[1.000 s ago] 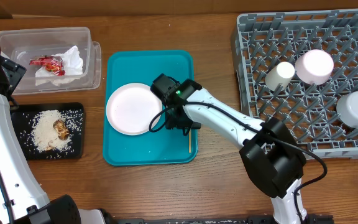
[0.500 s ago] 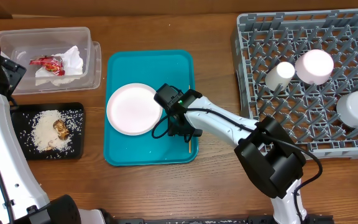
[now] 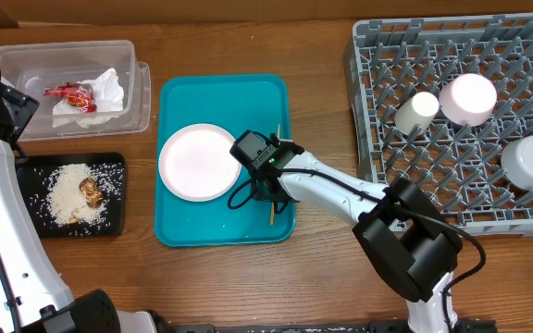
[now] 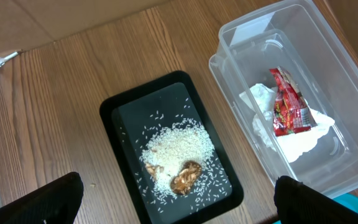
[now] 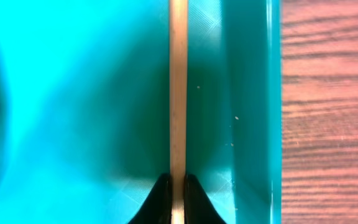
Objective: Sort waste into correct bins and load items into the dishwasher
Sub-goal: 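Carry the chopstick to the rack's left edge and drop it in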
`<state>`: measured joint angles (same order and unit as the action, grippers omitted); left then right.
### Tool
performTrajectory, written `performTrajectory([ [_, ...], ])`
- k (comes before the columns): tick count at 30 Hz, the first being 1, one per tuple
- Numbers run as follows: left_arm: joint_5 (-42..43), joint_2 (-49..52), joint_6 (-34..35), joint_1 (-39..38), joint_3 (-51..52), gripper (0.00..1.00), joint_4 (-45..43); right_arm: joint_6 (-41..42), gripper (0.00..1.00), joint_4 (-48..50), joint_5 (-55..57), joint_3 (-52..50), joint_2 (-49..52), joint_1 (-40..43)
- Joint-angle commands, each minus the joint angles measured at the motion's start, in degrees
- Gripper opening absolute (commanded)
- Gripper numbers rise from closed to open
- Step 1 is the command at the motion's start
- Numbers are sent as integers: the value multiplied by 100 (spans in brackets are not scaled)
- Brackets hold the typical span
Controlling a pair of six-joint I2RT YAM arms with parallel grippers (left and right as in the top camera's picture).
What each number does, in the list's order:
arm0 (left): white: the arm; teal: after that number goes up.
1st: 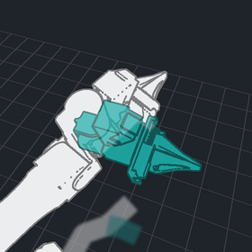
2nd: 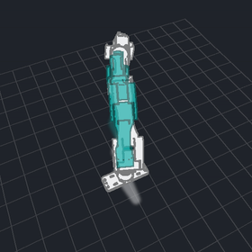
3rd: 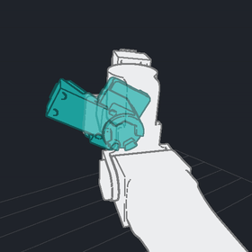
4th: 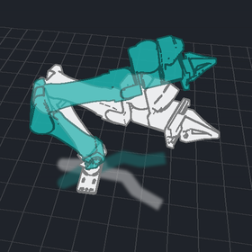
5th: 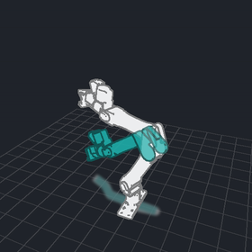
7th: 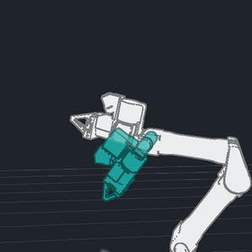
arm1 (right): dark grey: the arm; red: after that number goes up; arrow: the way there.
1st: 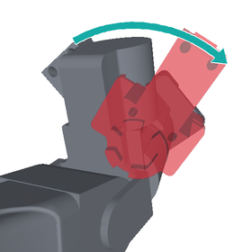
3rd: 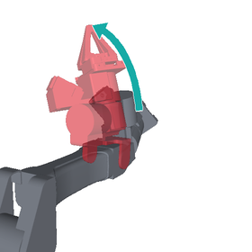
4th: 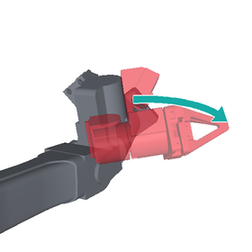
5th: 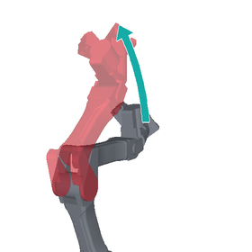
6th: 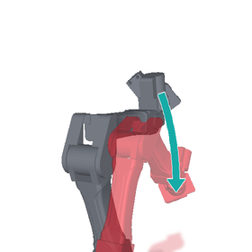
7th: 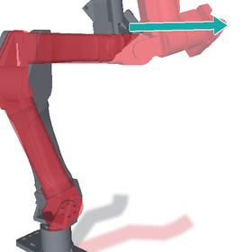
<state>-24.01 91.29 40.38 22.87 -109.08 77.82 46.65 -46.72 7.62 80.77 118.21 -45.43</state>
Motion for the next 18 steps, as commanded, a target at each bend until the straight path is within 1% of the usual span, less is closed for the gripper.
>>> performTrajectory([
  [1,9,22,79,-2,7,100,-7,155,4,-205,-238,48,175,0],
  [4,9,22,79,-2,7,100,-7,61,4,-708,-225,573,13,133],
  [10,9,22,79,-2,7,100,-7,-669,4,-1696,-210,1934,-610,796],
  [13,9,22,79,-2,7,100,-7,-1388,4,-1982,-216,2581,-994,1375],
  [14,9,22,79,-2,7,100,-9,-1738,4,-2028,-262,2756,-1106,1585],
  [17,9,22,79,-2,9,100,-7,-3158,4,-2096,-575,3112,-1410,2269],
  [18,11,22,79,-2,7,100,-7,-3401,4,-2096,-623,3126,-1473,2439],
])
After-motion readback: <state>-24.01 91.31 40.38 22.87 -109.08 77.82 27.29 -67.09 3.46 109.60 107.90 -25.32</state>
